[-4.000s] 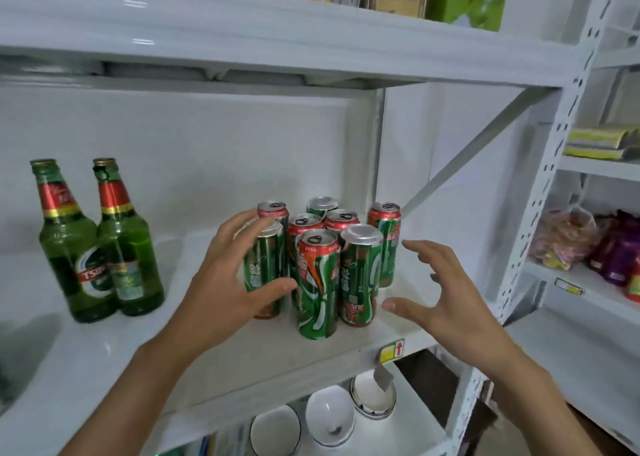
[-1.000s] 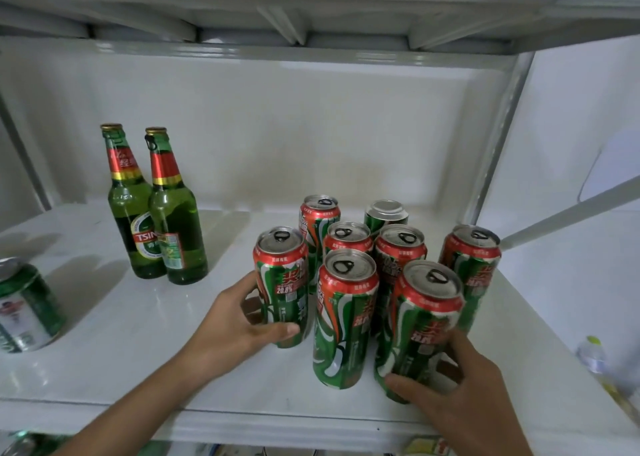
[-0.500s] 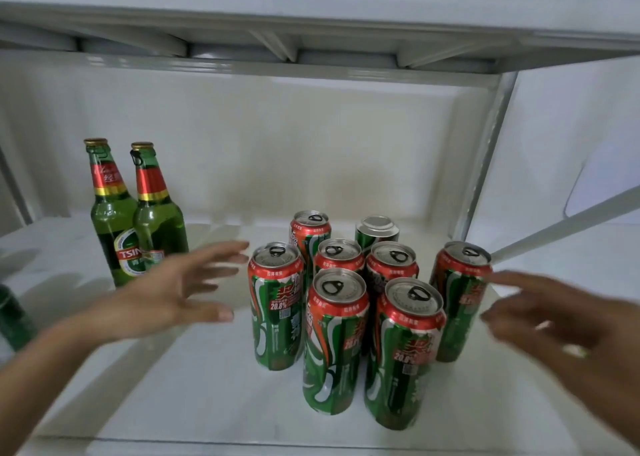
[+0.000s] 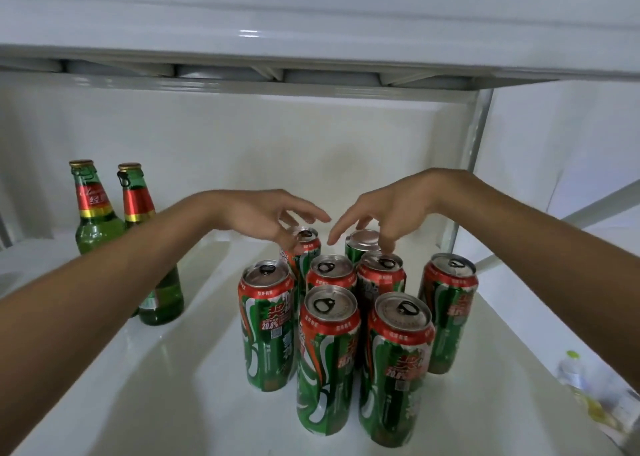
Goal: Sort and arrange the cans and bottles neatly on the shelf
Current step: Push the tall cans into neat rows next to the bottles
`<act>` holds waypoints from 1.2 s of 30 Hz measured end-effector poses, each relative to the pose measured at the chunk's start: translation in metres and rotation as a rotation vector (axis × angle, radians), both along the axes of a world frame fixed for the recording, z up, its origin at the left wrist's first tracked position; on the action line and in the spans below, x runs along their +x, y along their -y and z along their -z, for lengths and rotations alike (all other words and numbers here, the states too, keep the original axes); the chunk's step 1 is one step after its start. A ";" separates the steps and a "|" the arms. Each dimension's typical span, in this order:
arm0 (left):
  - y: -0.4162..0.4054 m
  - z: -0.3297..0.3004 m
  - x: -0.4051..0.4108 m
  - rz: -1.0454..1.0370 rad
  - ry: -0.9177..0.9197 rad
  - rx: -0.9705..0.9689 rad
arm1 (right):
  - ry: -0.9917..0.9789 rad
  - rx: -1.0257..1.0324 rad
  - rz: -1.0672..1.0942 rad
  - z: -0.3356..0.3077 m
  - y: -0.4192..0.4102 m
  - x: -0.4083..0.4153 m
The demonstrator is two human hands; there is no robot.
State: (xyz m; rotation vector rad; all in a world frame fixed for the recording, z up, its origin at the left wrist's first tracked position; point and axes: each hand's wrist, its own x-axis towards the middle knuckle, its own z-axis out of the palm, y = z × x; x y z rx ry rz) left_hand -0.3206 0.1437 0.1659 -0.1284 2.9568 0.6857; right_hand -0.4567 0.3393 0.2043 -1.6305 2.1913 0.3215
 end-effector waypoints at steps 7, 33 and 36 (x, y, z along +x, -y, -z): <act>0.004 0.009 -0.010 0.011 0.102 -0.021 | 0.025 0.000 -0.016 -0.005 0.009 -0.015; 0.006 0.025 -0.011 0.064 -0.017 -0.080 | -0.776 0.597 -0.014 0.063 0.049 -0.034; 0.008 0.027 -0.012 0.064 -0.020 -0.090 | -0.710 0.555 0.026 0.072 0.038 -0.037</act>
